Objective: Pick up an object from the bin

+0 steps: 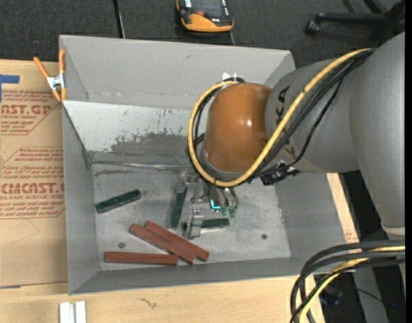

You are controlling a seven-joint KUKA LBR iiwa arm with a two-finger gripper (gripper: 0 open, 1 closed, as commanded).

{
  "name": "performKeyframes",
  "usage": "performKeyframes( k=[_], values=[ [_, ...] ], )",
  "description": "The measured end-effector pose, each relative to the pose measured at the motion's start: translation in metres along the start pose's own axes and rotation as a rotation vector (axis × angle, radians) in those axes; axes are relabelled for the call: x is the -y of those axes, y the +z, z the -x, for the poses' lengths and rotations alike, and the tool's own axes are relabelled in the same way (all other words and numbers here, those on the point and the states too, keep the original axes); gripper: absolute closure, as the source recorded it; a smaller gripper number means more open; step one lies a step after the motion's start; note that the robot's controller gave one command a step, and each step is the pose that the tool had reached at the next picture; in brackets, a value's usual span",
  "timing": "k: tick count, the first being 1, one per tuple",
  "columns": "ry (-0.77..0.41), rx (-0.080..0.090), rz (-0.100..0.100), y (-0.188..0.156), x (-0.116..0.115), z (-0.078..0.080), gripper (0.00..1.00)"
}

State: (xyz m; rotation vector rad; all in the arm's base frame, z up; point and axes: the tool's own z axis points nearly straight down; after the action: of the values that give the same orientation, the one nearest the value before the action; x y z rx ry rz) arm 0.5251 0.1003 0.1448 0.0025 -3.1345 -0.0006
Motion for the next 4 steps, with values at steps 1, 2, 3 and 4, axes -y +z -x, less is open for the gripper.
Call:
performKeyframes(
  k=[1,2,3,4],
  values=[
    [0.001,0.008,0.001,-0.004,0.001,0.002,0.0],
    [-0.06,0.004,0.0,0.078,-0.067,-0.042,0.0],
    [0.032,0.007,0.001,0.075,-0.052,-0.035,0.0],
    [-0.027,0.009,0.0,0.076,-0.062,-0.039,0.0]
  ],
)
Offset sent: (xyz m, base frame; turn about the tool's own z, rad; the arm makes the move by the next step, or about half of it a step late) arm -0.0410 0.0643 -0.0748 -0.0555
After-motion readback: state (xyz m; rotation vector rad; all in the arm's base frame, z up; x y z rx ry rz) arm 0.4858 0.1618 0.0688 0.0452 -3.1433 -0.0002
